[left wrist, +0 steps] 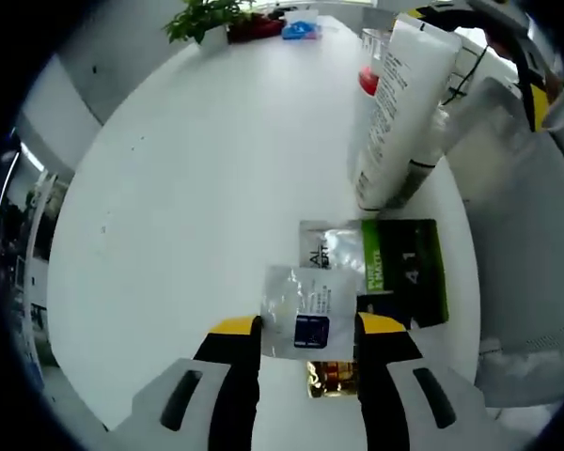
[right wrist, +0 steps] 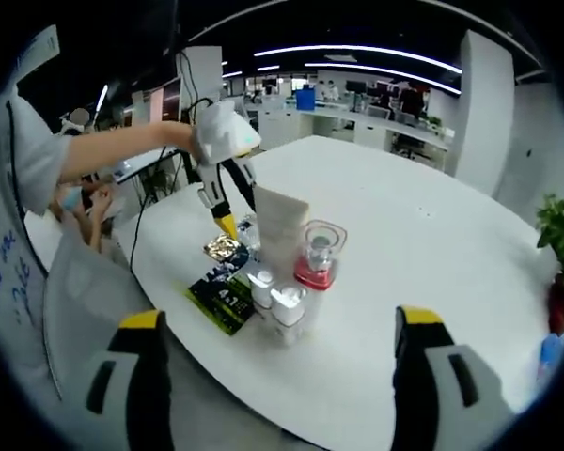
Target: Arrange the skincare products in the storage area until every visible bottle or jar stands upright without overlapping.
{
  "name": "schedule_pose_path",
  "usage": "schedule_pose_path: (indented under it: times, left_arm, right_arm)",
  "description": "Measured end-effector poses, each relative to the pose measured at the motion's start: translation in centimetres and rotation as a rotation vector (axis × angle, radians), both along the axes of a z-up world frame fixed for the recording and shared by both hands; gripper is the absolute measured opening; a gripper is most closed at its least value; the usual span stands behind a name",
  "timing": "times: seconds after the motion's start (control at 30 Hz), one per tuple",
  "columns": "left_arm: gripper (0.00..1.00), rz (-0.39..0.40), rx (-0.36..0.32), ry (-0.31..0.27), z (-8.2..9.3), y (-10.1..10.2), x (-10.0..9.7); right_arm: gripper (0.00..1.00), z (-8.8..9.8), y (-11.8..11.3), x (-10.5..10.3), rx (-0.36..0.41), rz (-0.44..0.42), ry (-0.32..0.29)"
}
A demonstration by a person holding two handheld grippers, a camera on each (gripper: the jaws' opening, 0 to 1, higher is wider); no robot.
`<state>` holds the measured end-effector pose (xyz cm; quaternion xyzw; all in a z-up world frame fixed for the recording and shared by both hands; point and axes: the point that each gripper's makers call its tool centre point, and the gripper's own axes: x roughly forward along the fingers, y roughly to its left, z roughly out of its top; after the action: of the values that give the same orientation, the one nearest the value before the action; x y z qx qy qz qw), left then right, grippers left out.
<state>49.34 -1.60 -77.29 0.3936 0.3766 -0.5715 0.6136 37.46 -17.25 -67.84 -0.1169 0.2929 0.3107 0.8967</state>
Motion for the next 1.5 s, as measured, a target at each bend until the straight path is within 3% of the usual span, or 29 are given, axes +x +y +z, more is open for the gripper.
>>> schedule_pose_path:
  times: [1.5]
  left_arm:
    - [0.37,0.058,0.024,0.018,-0.9,3.5,-4.6]
  right_arm:
    - [1.0,-0.1,0.3,-1.5,-0.05,0.027,-0.017]
